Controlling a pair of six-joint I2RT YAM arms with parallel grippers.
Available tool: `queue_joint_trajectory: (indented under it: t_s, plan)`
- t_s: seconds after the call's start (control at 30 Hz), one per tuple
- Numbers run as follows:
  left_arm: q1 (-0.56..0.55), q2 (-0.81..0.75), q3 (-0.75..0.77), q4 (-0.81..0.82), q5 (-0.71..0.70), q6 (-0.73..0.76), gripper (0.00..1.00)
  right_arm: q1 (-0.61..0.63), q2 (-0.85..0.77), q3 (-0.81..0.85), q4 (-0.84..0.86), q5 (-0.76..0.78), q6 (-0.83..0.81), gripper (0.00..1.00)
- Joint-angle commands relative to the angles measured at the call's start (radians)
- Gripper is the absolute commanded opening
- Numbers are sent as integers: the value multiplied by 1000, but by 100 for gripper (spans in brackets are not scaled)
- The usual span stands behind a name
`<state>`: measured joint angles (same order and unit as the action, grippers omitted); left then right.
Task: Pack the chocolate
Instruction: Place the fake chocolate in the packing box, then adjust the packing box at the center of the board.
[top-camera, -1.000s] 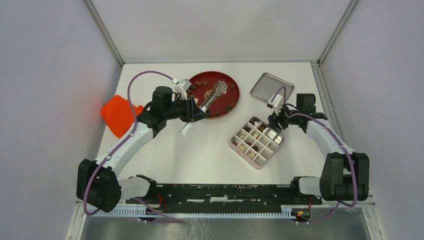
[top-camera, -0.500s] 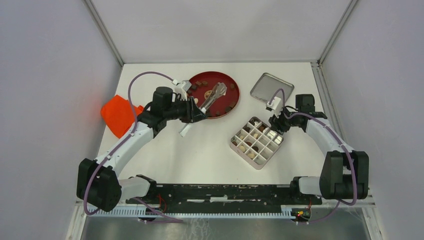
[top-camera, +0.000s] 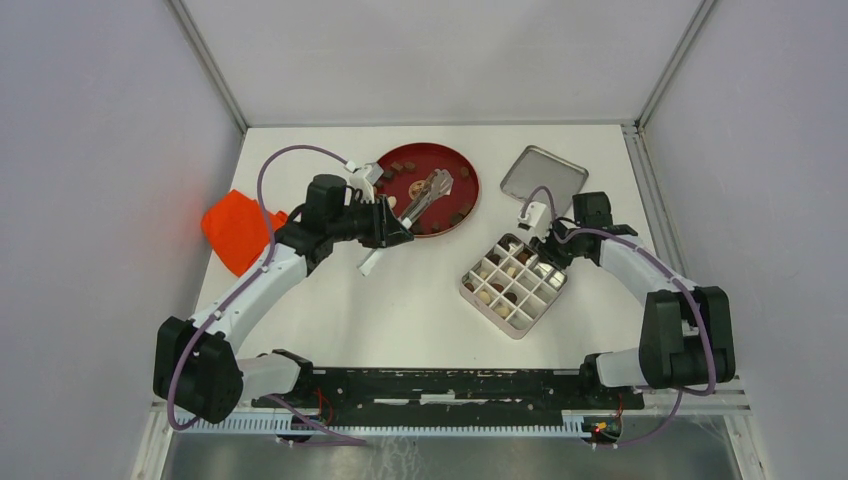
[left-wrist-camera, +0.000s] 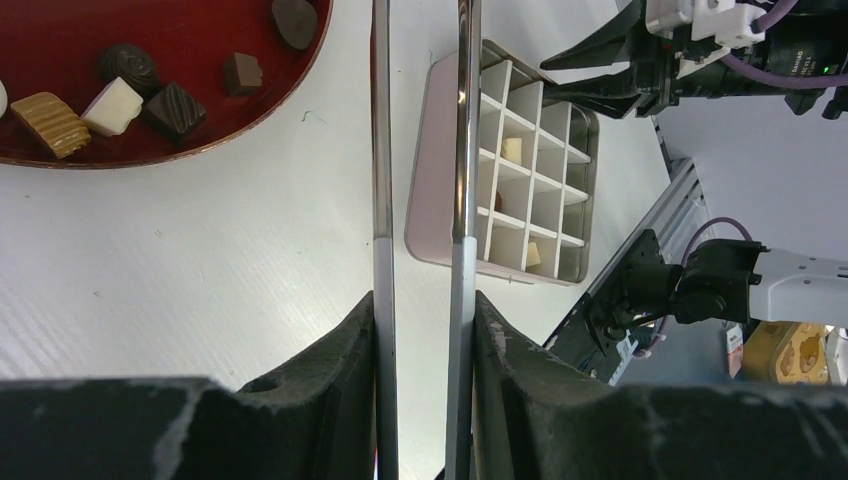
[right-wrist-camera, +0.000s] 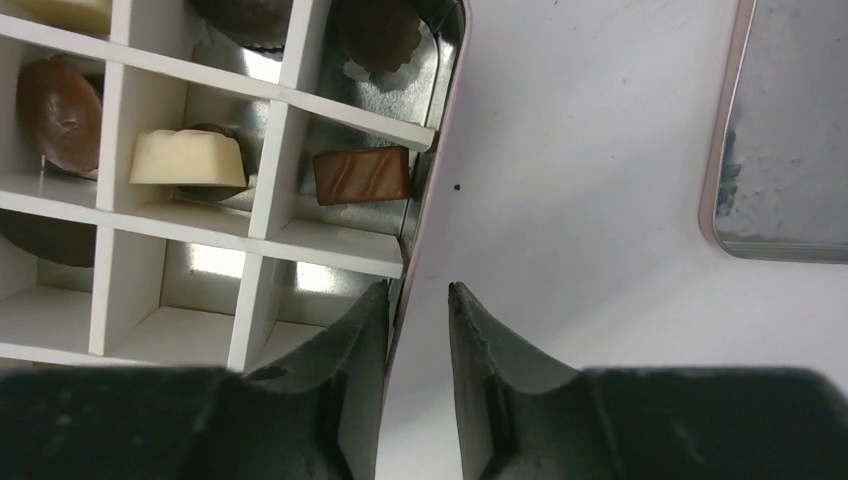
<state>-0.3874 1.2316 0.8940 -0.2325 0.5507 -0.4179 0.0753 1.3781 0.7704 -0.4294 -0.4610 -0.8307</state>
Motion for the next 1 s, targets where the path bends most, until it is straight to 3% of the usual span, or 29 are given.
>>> queue_joint_trajectory:
  t_s: [0.0,0.13,0.27,0.6,0.77,0.97]
  plan:
    - [7,-8,29,30,5,22,2,22,19,0,35,75,10,28]
    - [6,-9,32,24,5,21,2,25,-30,0,57,77,28,8]
    - [6,-15,46,7,16,18,2,26,-115,3,97,69,67,1]
    - [5,-35,85,-40,44,13,2,38,-287,21,137,88,85,0]
    - [-1,-46,86,-32,87,-9,2,43,-273,47,152,101,136,0]
    - [-14,-75,58,-16,117,-21,2,43,-183,44,197,13,272,0]
